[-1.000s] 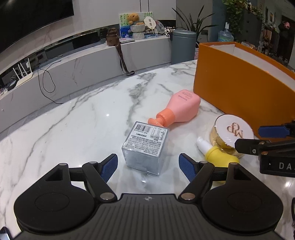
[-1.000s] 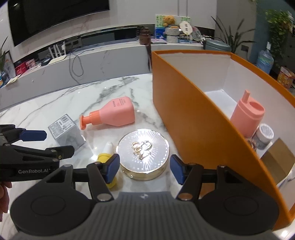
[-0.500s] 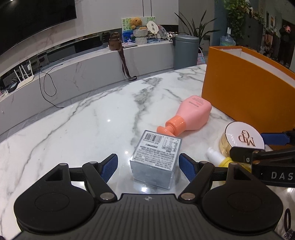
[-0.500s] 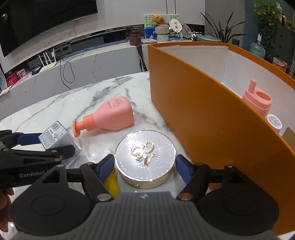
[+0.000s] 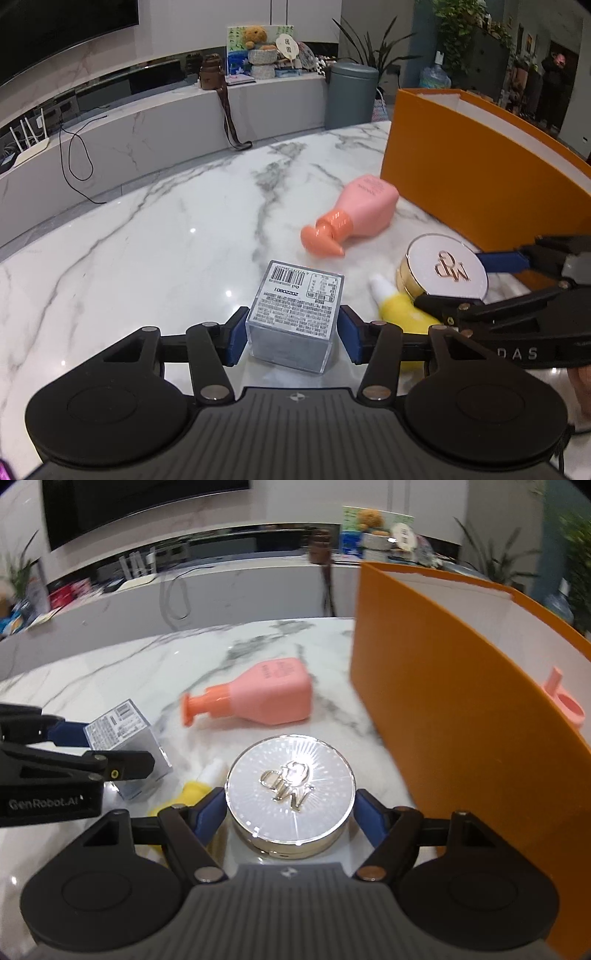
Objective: Organize rigid objects
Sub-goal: 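Grasp the clear cube box with the left tool while the right tool grasps the gold compact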
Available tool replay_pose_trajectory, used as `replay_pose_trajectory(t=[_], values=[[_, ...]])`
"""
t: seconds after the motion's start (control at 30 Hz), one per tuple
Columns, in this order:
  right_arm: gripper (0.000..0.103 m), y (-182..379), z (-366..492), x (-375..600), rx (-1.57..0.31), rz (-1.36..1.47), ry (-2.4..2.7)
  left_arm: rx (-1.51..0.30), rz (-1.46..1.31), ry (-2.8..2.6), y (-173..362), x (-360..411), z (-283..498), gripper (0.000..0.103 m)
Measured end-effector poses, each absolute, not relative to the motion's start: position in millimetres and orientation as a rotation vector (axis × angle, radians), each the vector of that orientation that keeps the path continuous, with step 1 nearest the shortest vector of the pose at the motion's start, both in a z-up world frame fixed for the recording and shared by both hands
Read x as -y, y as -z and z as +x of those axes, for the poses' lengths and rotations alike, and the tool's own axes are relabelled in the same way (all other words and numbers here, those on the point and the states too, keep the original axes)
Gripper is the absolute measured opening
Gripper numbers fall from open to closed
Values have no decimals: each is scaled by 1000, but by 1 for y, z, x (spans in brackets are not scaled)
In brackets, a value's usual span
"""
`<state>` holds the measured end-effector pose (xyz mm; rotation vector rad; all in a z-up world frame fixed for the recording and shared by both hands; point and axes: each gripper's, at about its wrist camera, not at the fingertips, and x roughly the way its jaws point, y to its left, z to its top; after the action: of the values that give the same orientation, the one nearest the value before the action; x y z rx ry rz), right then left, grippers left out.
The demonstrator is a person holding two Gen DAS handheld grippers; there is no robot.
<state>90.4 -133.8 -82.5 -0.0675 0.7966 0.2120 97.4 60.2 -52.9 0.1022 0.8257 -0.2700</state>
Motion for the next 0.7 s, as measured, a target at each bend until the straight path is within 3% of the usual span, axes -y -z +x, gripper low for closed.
replay_pose_trajectory(t=[0.3,0.5,0.7], values=[[74,84,66,131,-780,-171,-345,-864,68,287,51,-82,49,59],[81,95,70,132,-780,-146,-335,-839,93,289,55,-78,46,66],[76,97,75,130,-751,-146,-339,-820,112,304,63,-75,47,69]])
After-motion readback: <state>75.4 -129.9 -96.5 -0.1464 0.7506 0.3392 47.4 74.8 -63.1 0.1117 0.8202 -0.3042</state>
